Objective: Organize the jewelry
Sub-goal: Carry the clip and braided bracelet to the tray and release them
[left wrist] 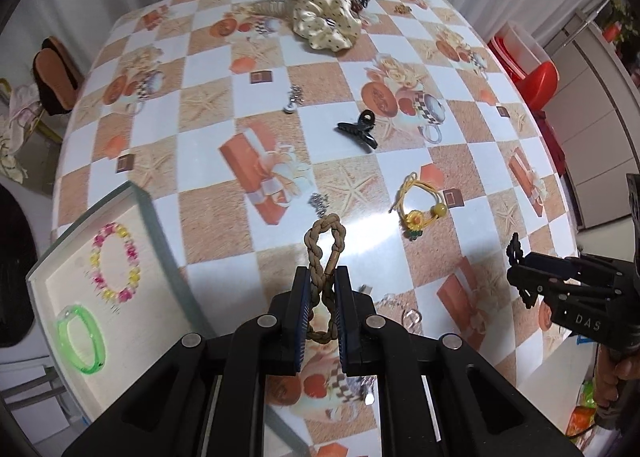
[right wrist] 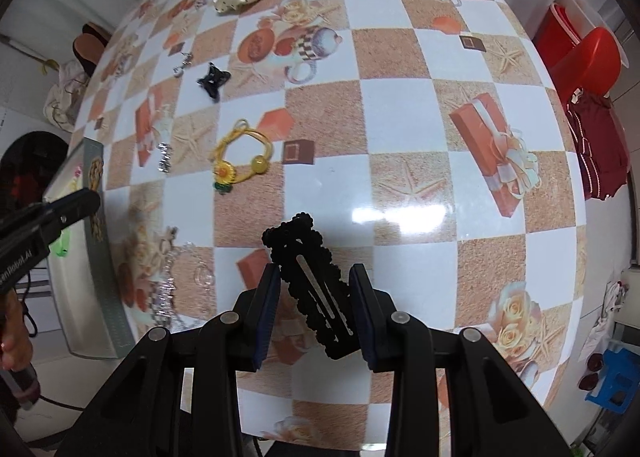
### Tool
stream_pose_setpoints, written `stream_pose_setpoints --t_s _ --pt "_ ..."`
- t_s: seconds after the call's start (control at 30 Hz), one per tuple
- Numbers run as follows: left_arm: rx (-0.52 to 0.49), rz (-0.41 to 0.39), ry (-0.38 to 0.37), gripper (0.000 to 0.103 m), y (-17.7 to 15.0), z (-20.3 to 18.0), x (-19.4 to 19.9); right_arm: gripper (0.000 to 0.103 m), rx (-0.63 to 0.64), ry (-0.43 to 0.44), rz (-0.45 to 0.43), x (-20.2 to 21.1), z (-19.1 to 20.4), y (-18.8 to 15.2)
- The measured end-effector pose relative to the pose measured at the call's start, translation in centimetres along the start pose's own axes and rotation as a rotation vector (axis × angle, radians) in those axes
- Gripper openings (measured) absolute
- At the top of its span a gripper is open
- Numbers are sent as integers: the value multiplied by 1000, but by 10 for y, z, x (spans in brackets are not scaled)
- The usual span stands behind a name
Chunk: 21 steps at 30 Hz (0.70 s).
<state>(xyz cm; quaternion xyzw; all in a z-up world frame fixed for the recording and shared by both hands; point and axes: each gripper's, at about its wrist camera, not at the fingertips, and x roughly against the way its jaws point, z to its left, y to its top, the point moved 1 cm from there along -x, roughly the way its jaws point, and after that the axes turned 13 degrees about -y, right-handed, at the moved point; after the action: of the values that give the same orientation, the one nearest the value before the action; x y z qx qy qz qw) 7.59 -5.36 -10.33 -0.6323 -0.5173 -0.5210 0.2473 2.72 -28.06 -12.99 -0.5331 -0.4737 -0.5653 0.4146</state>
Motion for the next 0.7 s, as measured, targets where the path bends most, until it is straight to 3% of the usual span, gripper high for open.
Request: stream_pose_setpoints --t_s 0.17,0.7 --pt "39 -29 8 17 -12 14 21 38 21 20 -21 14 11 1" --pt "249 -108 76 17 -63 90 72 38 209 96 -70 41 118 19"
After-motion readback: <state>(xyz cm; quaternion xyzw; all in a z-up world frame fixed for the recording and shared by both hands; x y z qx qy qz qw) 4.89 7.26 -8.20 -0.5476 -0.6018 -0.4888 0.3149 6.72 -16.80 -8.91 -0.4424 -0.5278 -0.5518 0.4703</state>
